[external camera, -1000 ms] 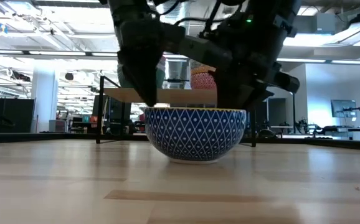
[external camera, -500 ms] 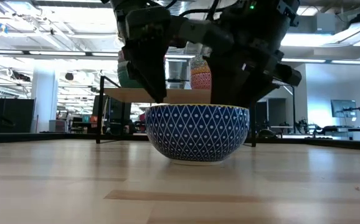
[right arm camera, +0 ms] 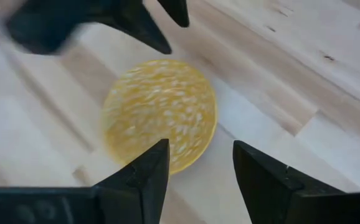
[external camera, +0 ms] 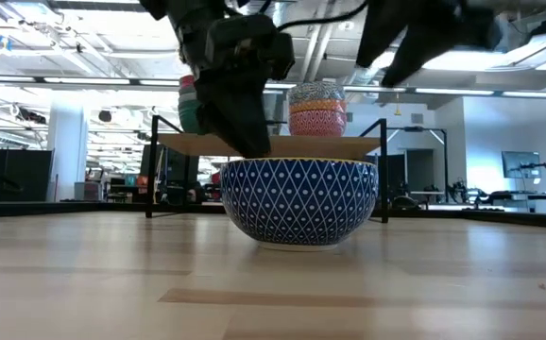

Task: Place and stack bowls onto a shelf
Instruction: Stack the yellow bowl into the red printed bowl

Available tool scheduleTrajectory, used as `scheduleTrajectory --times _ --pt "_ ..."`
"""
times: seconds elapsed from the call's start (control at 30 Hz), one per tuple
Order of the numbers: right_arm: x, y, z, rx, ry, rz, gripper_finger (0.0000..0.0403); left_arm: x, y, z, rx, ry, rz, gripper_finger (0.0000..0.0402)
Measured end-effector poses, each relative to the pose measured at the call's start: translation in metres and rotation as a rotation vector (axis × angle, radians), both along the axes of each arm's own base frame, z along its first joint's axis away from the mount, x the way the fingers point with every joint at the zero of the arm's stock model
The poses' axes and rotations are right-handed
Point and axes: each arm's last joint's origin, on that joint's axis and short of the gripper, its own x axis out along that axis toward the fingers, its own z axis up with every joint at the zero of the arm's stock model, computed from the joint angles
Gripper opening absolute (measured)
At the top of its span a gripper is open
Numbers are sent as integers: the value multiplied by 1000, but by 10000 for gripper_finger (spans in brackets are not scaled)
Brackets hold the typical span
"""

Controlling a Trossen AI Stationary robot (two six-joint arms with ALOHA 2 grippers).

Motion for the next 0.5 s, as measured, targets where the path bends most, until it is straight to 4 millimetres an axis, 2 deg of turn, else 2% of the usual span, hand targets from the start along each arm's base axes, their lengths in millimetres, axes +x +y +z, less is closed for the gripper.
scheduleTrajectory --times 0.27,0.5 --pt "-26 9 35 28 -94 64 186 -3 -3 -12 -20 -31 19 151" --pt "-42 8 71 13 -282 85 176 -3 -7 -15 -27 -57 17 151"
